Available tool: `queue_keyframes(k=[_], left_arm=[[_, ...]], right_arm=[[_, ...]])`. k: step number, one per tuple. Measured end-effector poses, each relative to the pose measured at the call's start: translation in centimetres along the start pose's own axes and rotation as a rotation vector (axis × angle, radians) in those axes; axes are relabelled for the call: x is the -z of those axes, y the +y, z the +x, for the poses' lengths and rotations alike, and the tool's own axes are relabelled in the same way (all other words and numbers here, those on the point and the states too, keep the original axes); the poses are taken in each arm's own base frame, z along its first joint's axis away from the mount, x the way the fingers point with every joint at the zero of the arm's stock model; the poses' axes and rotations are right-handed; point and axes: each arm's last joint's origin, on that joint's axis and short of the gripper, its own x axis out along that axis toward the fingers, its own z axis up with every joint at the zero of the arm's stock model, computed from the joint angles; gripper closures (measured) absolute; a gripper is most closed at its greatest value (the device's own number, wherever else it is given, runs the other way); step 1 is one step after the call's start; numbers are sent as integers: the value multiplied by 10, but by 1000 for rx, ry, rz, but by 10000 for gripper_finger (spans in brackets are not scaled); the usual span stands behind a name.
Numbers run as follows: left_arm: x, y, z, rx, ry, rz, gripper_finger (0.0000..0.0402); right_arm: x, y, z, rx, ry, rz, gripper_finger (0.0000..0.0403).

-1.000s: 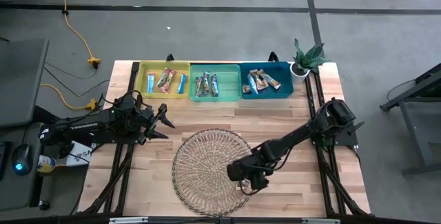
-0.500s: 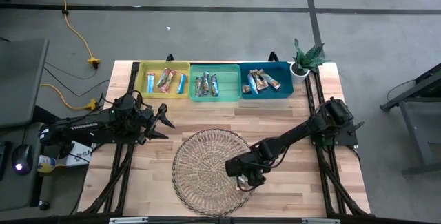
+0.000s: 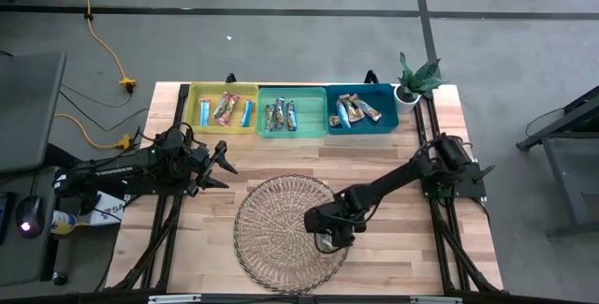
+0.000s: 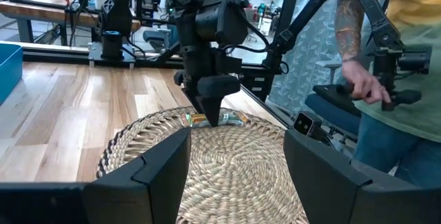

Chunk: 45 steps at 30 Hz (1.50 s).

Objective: Pick and place Granola Bars by type
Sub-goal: Put the yellow granola bar into the blue bin

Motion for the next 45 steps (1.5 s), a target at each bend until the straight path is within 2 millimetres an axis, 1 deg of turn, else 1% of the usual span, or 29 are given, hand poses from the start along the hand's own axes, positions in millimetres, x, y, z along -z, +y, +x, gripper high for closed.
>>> queue_keyframes(k=[25,36,45], left_arm=[[0,0,0,0,0,0,172],[0,0,0,0,0,0,172],[0,0,0,0,0,0,172]], right_arm=[[3,1,3,-23,-9,92,273],[3,1,3,-12,4,93,308],[1,-1,0,19,12,107,315]])
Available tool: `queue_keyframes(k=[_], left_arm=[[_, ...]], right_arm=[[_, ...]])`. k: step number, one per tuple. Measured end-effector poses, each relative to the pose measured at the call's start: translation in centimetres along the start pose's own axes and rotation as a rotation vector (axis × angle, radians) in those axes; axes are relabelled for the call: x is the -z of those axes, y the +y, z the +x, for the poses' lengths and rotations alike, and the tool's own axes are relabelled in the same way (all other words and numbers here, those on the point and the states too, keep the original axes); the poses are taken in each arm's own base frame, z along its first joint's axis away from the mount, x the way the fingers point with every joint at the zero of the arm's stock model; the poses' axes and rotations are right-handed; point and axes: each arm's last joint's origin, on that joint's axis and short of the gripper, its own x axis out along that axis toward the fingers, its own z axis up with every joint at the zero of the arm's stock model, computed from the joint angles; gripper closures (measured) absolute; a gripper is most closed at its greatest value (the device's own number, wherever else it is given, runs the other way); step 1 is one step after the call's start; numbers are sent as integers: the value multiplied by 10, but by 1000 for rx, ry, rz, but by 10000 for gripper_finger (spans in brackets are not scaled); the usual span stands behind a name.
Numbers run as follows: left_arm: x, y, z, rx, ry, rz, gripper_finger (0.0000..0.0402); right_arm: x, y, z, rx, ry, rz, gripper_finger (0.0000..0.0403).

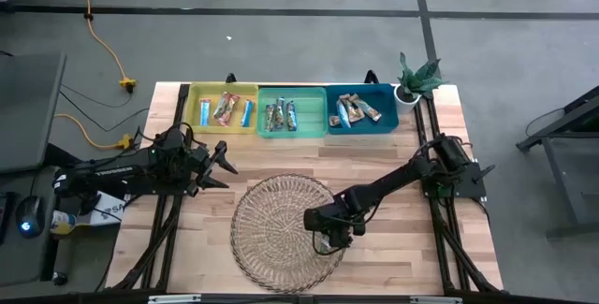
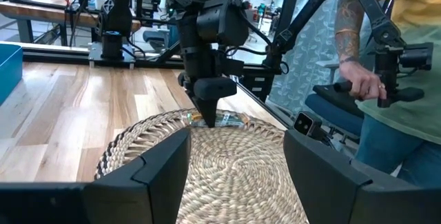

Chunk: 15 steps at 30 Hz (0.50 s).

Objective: Pick and place Granola Bars by type
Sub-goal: Put the yellow granola bar into the blue bin

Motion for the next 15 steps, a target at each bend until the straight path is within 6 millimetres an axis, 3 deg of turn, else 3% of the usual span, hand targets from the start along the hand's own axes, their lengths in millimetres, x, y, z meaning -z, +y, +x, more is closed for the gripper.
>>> queue_keyframes(k=[15], left_arm=[[0,0,0,0,0,0,172]], right_arm=[[-7,2,-1,25,27,2,316]])
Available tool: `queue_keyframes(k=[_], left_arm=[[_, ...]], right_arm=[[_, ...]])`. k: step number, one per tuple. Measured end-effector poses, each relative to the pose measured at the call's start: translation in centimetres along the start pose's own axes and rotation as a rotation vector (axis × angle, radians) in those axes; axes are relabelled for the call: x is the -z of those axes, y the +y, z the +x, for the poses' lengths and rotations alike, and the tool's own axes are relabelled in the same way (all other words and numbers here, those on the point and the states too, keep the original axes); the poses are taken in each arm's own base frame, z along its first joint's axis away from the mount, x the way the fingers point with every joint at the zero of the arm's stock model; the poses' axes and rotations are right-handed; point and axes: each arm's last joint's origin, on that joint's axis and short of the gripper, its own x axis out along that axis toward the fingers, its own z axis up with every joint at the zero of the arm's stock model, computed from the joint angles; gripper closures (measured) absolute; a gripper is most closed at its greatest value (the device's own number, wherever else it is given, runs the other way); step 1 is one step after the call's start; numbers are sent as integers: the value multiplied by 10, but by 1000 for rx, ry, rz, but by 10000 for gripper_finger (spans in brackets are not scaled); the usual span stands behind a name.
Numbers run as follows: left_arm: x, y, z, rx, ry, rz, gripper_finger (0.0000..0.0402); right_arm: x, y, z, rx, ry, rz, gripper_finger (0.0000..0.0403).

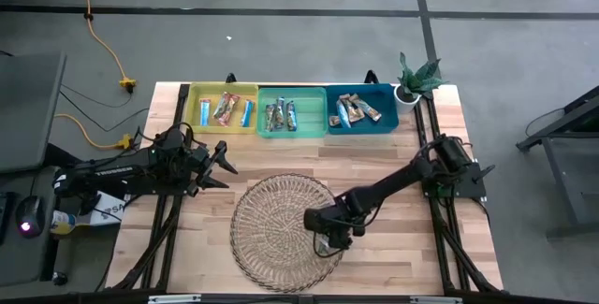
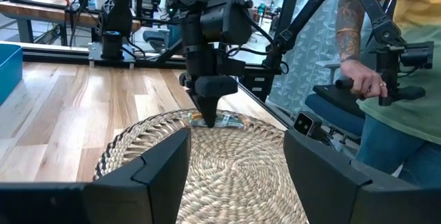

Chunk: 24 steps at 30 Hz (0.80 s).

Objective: Pick and place Granola Bars by type
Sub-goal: Put the yellow granola bar into the blue bin

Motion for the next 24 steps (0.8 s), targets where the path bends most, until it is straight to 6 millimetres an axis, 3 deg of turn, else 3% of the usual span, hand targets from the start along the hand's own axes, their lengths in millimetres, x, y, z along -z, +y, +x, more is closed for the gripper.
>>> queue_keyframes(k=[6,10,17,24], left_arm=[[0,0,0,0,0,0,172],[0,0,0,0,0,0,172],[0,0,0,0,0,0,172],[0,0,0,0,0,0,172]], right_arm=[[-9,2,-1,28,13,-25,316],[-15,-2,-13,83,-20,16,316],[-20,-9,-51,200,-49,84,316],[-28,-10,-104,355,-94,176,316]])
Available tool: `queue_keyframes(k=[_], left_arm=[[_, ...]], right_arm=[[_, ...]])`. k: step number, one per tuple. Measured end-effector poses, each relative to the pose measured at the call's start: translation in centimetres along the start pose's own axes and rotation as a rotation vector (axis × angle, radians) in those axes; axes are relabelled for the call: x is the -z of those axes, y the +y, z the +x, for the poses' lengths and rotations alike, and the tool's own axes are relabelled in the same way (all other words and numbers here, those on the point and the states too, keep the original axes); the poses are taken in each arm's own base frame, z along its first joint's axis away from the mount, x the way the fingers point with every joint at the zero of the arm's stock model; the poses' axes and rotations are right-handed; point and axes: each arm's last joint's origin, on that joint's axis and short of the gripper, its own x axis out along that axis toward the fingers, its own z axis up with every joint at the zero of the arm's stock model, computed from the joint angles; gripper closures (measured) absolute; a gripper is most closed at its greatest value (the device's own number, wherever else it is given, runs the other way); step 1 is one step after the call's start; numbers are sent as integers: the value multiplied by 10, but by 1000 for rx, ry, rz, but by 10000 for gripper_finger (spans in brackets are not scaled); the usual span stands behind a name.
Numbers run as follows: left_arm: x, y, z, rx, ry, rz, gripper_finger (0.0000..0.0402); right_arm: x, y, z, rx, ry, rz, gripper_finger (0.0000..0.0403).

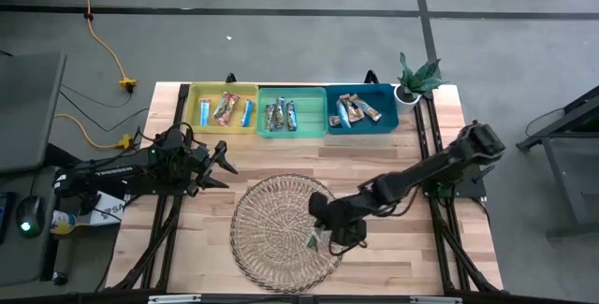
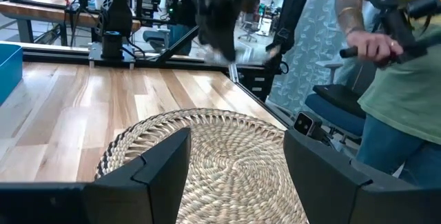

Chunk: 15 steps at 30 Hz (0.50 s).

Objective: Pick and place Granola Bars by type
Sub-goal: Put the yellow granola bar into the blue bin

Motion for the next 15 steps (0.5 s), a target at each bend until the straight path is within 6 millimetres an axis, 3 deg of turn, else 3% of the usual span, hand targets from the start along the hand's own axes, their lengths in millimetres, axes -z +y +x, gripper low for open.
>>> queue_keyframes(k=[15], left_arm=[[0,0,0,0,0,0,172]], right_arm=[[-16,-32,-117,420,-230,330,316]])
